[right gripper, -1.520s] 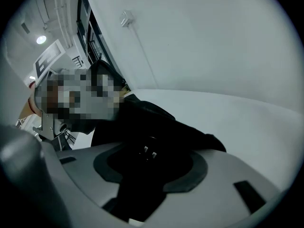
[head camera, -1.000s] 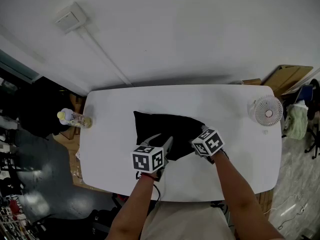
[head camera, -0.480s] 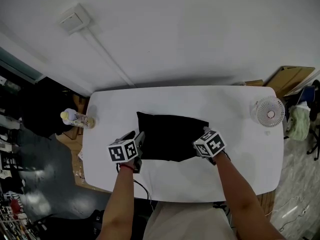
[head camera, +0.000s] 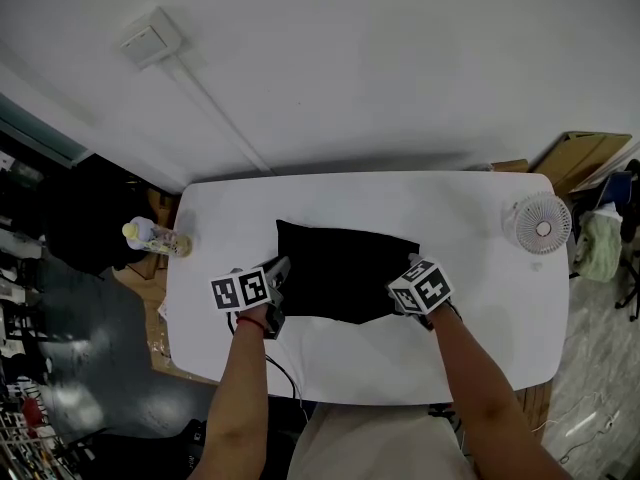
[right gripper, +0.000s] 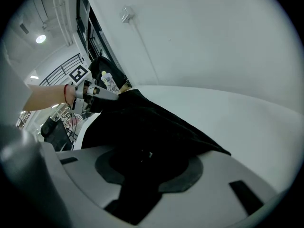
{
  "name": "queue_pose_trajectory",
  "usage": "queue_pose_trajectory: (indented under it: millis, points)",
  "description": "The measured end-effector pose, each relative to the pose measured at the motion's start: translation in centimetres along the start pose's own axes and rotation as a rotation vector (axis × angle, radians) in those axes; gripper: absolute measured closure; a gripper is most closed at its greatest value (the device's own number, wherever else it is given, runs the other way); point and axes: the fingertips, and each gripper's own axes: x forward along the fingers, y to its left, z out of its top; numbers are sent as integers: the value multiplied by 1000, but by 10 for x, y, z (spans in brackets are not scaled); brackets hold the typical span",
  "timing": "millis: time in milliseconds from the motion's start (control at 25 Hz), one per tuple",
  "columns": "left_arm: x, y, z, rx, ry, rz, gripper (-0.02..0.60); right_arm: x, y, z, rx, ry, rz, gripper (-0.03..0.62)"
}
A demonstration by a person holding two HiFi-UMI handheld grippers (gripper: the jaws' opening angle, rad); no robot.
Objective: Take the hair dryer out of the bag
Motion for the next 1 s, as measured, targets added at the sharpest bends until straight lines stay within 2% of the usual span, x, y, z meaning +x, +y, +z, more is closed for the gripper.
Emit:
queue_pose_trajectory:
  millis: [40,80,160,480,720,1000]
  points:
    - [-1,3,0,19,4,25,550,0,0,0,-1,1,0,439]
    - [-2,5,-1,42,11,46,563,0,0,-1,-2,2,1,439]
    - [-2,7,-1,73,20,69,565,0,0,-1,-5,3,0,439]
    - [-3,10,-3,108,28,123,565,-1,1,-3,-15,6,-8,441]
    - [-12,23,-9,94,34,194,565,-10,3,-10,0,-8,-12,442]
    - [-23,31,-17,71,48,232,565,-29,-1,-23,19,-24,-40,442]
